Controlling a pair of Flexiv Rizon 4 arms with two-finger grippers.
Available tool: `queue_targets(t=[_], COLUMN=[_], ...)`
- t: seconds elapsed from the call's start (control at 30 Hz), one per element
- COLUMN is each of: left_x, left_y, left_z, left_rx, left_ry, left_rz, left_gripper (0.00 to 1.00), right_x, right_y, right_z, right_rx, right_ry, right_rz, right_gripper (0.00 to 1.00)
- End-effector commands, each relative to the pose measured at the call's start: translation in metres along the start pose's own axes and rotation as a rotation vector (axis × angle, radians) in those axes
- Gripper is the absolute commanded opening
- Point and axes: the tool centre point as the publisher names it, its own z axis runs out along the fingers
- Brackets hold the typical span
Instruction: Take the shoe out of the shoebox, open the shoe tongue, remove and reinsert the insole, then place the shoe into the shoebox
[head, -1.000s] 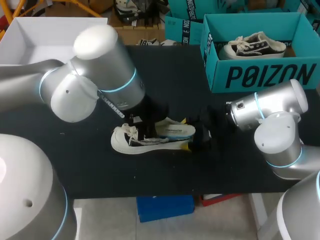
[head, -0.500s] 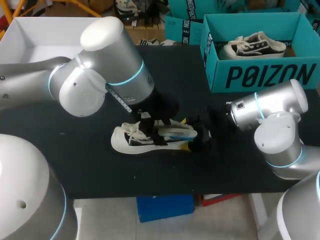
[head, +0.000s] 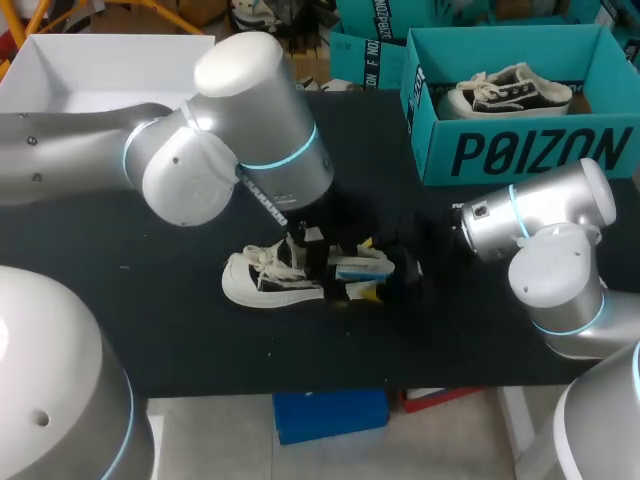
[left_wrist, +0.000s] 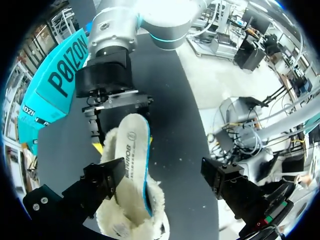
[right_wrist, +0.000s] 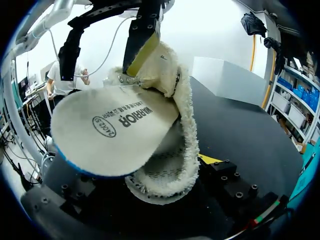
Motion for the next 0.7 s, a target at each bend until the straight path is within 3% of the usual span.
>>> queue_targets(t=[0.03, 0.23, 0.53, 0.7], left_x=[-0.020, -0.032, -0.007, -0.001], left_y=[-0.010, -0.008, -0.006, -0.001], left_z=[0.016, 0.018, 0.025, 0.026], left_rx=[-0.005, -0.005, -0.018, -0.030], left_ry=[0.021, -0.033, -0.069, -0.085], left_rz=[0.020, 0.048, 0.083, 0.081], left_gripper=[1.00, 1.00, 0.93, 0.83], right_x=[-0.002, -0.002, -0.002, -0.002], right_y=[-0.003, -0.003, -0.003, -0.003], right_z=[0.004, 0.004, 0.004, 0.004], right_rx=[0.001, 0.001, 0.001, 0.001], right_ry=[-0.001, -0.001, -0.001, -0.001], right_rz=[0.001, 0.001, 0.001, 0.001], right_gripper=[0.00, 0.00, 0.00, 0.00])
